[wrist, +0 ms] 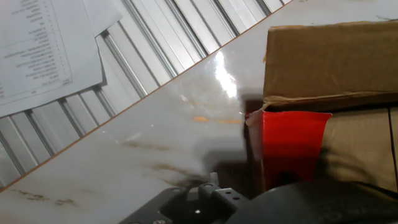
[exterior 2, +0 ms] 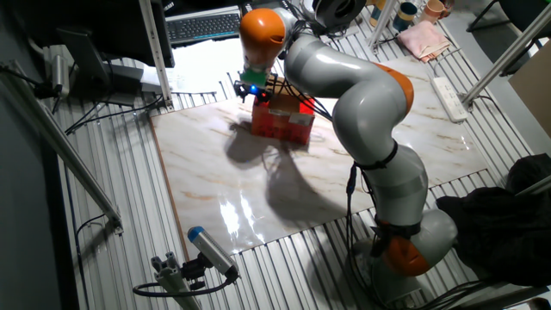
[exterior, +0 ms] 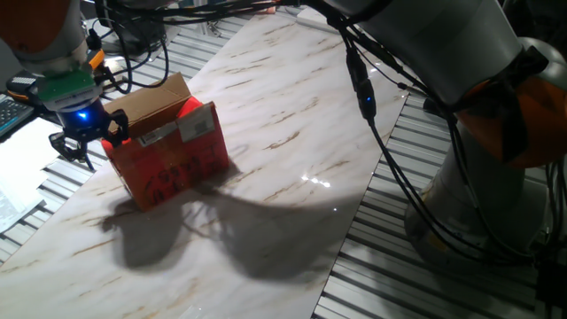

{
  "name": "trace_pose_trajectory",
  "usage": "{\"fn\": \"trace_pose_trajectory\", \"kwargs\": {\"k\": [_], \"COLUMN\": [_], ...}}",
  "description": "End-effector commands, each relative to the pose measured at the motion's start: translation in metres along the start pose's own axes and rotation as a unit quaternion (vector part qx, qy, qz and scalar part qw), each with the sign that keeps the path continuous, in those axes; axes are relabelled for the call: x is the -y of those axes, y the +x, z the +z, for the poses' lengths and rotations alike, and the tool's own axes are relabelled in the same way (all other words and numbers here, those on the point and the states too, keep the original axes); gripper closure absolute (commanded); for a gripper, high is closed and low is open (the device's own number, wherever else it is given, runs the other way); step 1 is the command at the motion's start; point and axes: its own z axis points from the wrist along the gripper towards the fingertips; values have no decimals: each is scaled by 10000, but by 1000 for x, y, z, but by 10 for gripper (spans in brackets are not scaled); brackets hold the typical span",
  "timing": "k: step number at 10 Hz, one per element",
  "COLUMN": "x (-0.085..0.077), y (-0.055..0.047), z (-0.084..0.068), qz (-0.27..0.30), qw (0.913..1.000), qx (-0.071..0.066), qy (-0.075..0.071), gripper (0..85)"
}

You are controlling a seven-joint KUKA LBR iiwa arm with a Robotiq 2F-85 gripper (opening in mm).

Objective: Cover the box

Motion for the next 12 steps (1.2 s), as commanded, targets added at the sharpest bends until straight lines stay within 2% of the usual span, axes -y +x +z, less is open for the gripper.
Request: {"fn": "trace_pose_trajectory", "kwargs": {"k": [1, 5, 7, 8, 9, 12], "x": [1, 6, 8, 9, 11, 11], "y": [0, 0, -1, -2, -3, -3], "z": [0, 3, 2, 1, 0, -1], "qz": [-72, -329, -512, -584, -642, -718], "qw": [10000, 9994, 9986, 9981, 9977, 9972], "qx": [-11, 55, 37, -51, -105, -106], "qy": [-37, -57, -119, -195, -194, -174], "gripper": [510, 510, 850, 850, 850, 850]}}
